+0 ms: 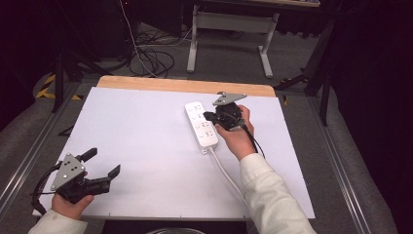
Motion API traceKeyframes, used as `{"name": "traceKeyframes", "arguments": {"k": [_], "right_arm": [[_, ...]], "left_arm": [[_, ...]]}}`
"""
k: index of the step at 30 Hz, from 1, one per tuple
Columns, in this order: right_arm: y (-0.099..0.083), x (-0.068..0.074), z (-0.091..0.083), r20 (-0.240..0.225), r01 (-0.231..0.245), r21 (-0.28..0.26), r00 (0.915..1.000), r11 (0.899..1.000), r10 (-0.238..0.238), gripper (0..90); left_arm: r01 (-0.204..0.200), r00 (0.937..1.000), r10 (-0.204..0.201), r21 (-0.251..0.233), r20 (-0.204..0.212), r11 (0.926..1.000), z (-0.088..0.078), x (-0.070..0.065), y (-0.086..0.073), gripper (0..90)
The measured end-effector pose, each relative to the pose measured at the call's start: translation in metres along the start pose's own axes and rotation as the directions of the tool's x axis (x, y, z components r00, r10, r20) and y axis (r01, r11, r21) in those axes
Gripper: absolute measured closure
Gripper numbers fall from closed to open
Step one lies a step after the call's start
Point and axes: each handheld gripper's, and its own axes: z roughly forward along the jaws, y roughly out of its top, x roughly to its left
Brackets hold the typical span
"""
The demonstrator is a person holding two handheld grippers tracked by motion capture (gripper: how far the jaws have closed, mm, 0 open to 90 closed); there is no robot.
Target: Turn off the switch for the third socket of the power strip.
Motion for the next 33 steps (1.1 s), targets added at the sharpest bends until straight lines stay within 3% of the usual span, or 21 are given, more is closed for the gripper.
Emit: {"name": "traceKeyframes", "arguments": {"k": [6,19,33], "right_arm": [[-0.001,-0.010,0.028,0.016,-0.037,0.002,0.9992,0.999,0.037,90.0],[0.001,-0.014,0.068,0.021,-0.052,0.024,0.9984,0.998,0.052,90.0],[-0.007,-0.019,0.095,0.041,-0.071,0.036,0.9967,0.997,0.070,90.0]], "left_arm": [[0.002,1.0000,-0.002,0.000,-0.001,1.0000,0.000,0.000,0.000,10.2],[0.013,0.9999,-0.013,-0.001,0.002,0.9999,0.001,0.000,-0.001,10.2],[0.006,1.0000,-0.006,0.003,-0.001,1.0000,0.001,0.001,-0.001,10.3]]}}
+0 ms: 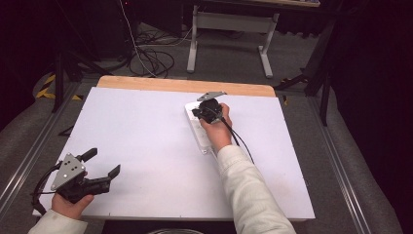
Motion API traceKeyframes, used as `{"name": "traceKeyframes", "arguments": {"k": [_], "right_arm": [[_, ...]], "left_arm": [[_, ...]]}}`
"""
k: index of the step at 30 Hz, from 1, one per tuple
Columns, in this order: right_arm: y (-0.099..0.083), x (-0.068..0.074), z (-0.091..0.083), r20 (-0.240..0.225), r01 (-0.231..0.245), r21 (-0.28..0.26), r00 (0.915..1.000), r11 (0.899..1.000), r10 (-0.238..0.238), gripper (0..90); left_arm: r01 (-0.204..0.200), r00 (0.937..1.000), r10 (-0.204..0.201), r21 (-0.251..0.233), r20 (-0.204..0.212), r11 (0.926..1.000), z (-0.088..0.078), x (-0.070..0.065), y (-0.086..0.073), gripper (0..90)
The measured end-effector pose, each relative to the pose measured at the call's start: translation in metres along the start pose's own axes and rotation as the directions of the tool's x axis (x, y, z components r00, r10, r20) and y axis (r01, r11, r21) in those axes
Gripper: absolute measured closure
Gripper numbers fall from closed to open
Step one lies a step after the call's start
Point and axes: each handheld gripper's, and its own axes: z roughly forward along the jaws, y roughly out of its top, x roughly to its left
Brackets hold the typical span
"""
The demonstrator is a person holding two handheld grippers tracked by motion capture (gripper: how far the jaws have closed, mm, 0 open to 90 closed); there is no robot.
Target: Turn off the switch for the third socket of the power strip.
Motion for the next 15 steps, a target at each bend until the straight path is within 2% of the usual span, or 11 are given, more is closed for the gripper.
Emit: {"name": "traceKeyframes", "arguments": {"k": [5,15], "right_arm": [[-0.004,-0.001,0.009,0.002,-0.005,0.010,1.0000,1.000,0.005,90.0],[-0.007,-0.001,0.013,0.010,-0.009,0.034,0.9999,0.999,0.008,90.0]], "left_arm": [[-0.002,1.0000,0.002,0.000,0.000,1.0000,0.000,0.000,0.000,10.3],[-0.001,1.0000,0.001,0.004,0.008,1.0000,0.000,-0.001,0.000,10.6]]}}
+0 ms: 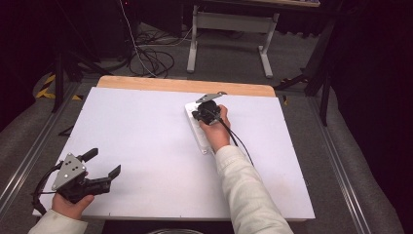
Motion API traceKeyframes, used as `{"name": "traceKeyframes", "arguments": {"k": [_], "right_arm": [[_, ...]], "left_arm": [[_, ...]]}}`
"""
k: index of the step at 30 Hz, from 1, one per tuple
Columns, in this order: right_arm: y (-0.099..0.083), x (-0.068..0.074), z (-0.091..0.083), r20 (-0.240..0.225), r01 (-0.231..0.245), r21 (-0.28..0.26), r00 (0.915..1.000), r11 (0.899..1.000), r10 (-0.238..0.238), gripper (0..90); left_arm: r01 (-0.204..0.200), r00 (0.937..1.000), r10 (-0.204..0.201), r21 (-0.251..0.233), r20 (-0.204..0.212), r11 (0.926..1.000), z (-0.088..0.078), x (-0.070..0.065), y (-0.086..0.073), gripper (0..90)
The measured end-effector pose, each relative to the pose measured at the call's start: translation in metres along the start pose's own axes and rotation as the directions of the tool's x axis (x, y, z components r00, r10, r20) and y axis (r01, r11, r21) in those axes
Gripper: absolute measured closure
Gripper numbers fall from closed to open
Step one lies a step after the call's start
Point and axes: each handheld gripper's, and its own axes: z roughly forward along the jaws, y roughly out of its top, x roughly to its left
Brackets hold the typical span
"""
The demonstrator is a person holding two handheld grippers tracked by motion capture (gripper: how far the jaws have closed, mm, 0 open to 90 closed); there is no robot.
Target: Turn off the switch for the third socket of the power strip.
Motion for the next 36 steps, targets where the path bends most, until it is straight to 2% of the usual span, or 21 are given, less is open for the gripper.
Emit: {"name": "traceKeyframes", "arguments": {"k": [11,14,18,25,32,36], "right_arm": [[-0.001,0.001,0.003,0.006,0.007,-0.001,1.0000,1.000,-0.007,90.0],[-0.001,0.003,0.003,0.018,0.020,0.005,0.9996,1.000,-0.020,90.0],[-0.001,0.005,0.005,0.028,0.007,0.008,0.9996,1.000,-0.007,90.0],[0.000,0.007,0.005,0.044,0.017,0.019,0.9989,1.000,-0.018,90.0],[0.001,0.008,0.006,0.054,0.005,0.031,0.9985,1.000,-0.007,90.0],[0.003,0.012,0.006,0.080,0.012,0.048,0.9967,0.999,-0.015,90.0]], "left_arm": [[-0.002,1.0000,0.002,0.002,0.000,1.0000,0.000,0.000,0.000,10.6],[-0.001,1.0000,0.001,0.002,0.001,1.0000,0.000,0.000,0.000,10.6],[-0.001,1.0000,0.001,0.001,0.003,1.0000,0.000,0.000,0.000,10.6],[0.000,1.0000,0.000,0.001,0.002,1.0000,0.000,0.000,0.000,10.6],[-0.001,1.0000,0.001,0.002,0.002,1.0000,0.000,0.000,0.000,10.6],[-0.001,1.0000,0.001,0.002,0.003,1.0000,0.000,0.000,0.000,10.6]]}}
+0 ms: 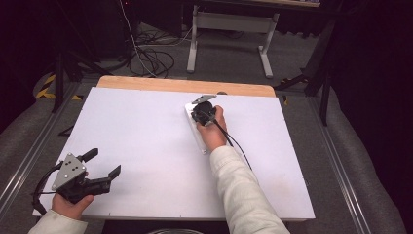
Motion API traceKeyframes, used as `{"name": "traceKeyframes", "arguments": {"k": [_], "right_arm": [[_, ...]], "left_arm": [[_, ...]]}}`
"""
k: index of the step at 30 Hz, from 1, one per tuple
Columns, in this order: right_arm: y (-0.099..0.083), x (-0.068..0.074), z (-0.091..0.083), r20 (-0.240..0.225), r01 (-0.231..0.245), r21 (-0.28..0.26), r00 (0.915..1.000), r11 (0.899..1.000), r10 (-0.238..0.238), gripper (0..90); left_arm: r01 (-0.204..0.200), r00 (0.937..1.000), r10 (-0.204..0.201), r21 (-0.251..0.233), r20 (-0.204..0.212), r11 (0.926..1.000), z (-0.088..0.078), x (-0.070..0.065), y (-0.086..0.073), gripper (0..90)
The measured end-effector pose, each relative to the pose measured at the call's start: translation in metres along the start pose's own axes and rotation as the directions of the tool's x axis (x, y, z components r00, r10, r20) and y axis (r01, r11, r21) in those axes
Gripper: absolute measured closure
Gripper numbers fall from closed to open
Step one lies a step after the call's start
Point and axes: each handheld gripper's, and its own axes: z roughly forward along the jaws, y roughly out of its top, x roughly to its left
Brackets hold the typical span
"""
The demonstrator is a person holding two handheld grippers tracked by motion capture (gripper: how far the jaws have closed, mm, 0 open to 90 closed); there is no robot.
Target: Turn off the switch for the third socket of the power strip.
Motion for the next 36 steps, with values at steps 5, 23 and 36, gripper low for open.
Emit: {"name": "traceKeyframes", "arguments": {"k": [5,23,36], "right_arm": [[0.0006,0.0000,0.0001,-0.002,-0.010,0.006,0.9999,1.000,0.010,90.0],[0.0013,-0.0036,-0.0009,-0.005,-0.035,0.028,0.9994,0.999,0.035,90.0],[0.0030,0.0014,-0.0001,0.003,-0.009,0.037,1.0000,0.999,0.008,90.0]], "left_arm": [[0.001,1.0000,-0.001,0.001,0.003,1.0000,-0.0001,0.0001,0.0000,10.6],[-0.008,1.0000,0.008,0.004,0.003,1.0000,0.0000,-0.0003,0.0004,10.6],[-0.002,1.0000,0.002,0.005,0.006,1.0000,0.0000,-0.0003,0.0005,10.6]]}}
